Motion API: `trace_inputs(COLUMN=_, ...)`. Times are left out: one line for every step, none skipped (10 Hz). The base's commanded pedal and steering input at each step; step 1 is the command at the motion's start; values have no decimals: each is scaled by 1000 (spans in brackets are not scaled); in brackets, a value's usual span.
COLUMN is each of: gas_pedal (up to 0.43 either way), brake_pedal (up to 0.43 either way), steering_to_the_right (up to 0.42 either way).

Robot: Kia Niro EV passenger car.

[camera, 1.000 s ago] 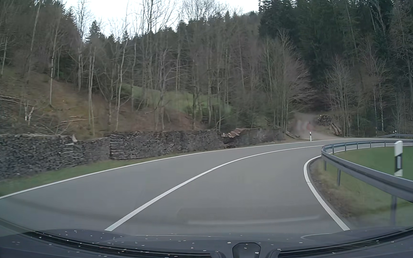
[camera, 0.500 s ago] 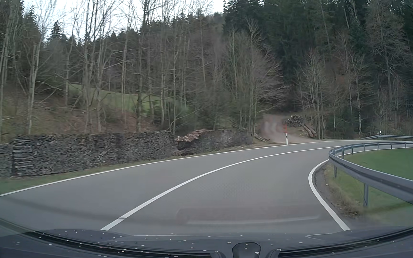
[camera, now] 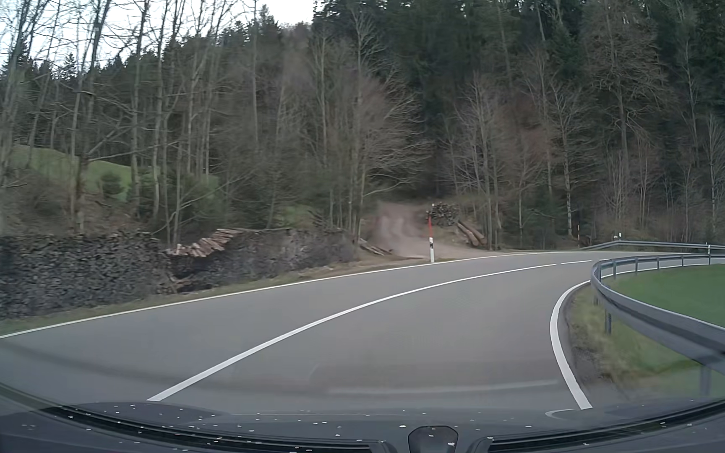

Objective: Follow the waypoints while adhering to traffic rules and regulations

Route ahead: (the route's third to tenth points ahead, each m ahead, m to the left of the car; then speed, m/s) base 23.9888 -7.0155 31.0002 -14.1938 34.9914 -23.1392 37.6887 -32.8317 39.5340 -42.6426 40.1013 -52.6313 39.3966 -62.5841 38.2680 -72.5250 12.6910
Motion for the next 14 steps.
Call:
trace_inputs(gas_pedal=0, brake_pedal=12, steering_to_the_right=139)
trace_inputs(gas_pedal=0, brake_pedal=0, steering_to_the_right=139)
trace_inputs(gas_pedal=0, brake_pedal=0, steering_to_the_right=139)
trace_inputs(gas_pedal=0, brake_pedal=0, steering_to_the_right=138)
trace_inputs(gas_pedal=0, brake_pedal=0, steering_to_the_right=139)
trace_inputs(gas_pedal=0, brake_pedal=0, steering_to_the_right=139)
trace_inputs(gas_pedal=0, brake_pedal=0, steering_to_the_right=139)
trace_inputs(gas_pedal=0, brake_pedal=0, steering_to_the_right=139)
trace_inputs(gas_pedal=0, brake_pedal=0, steering_to_the_right=139)
trace_inputs(gas_pedal=0, brake_pedal=0, steering_to_the_right=139)
trace_inputs(gas_pedal=0, brake_pedal=0, steering_to_the_right=139)
trace_inputs(gas_pedal=0, brake_pedal=0, steering_to_the_right=139)
trace_inputs(gas_pedal=0, brake_pedal=0, steering_to_the_right=139)
trace_inputs(gas_pedal=0, brake_pedal=0, steering_to_the_right=139)
